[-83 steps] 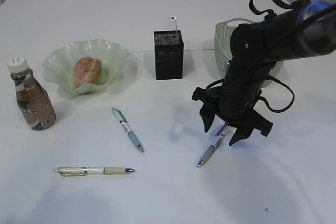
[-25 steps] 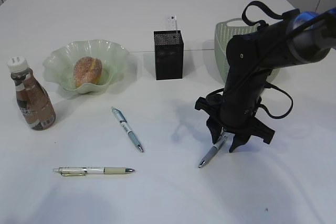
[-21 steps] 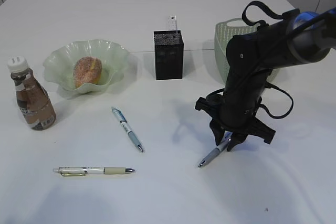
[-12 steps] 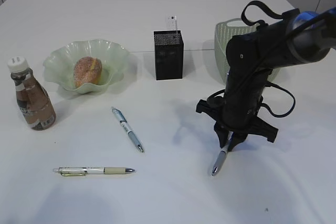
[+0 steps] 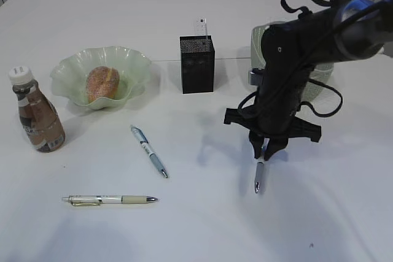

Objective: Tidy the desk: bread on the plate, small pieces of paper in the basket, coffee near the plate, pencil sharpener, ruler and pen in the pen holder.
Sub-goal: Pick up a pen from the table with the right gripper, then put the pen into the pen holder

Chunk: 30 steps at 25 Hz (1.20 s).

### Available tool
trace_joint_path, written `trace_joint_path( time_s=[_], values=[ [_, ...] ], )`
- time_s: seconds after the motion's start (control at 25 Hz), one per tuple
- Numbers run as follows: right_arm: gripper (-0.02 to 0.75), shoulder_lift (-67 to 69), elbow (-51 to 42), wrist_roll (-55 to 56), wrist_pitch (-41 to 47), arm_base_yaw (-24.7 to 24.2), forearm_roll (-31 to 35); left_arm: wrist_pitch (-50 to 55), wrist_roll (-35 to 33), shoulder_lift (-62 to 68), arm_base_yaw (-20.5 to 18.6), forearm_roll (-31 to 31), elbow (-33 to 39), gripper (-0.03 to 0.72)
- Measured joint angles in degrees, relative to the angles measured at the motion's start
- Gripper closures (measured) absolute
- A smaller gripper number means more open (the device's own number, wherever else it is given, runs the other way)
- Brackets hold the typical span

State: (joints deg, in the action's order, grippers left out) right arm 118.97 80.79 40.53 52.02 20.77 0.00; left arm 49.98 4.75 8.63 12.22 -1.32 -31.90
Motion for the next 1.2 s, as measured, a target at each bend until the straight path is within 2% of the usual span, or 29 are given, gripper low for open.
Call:
trace_joint_path(
  time_s=[0.44,0.68,0.96,1.04,1.2],
  values=[
    [0.624,0.09,12.82,-14.00,9.00,0.00,0.00,-0.32,0.00,0.00,0.00,0.10,0.00,0.367],
    [0.624,0.09,17.30,-18.95,9.73,0.00,0.00,-3.25,0.00,0.00,0.00,0.10,0.00,0.368],
    [0.625,0.34,20.12,-23.10,1.37,0.00,-0.96,-7.45,0.00,0.00,0.00,1.32,0.00,0.375],
    [0.625,0.46,20.21,-23.32,-5.75,0.00,-2.37,-9.03,0.00,0.00,0.00,2.20,0.00,0.376],
    [0.625,0.59,20.21,-23.30,-13.76,0.00,-4.03,-10.86,0.00,0.00,0.00,2.57,0.00,0.376]
  ],
)
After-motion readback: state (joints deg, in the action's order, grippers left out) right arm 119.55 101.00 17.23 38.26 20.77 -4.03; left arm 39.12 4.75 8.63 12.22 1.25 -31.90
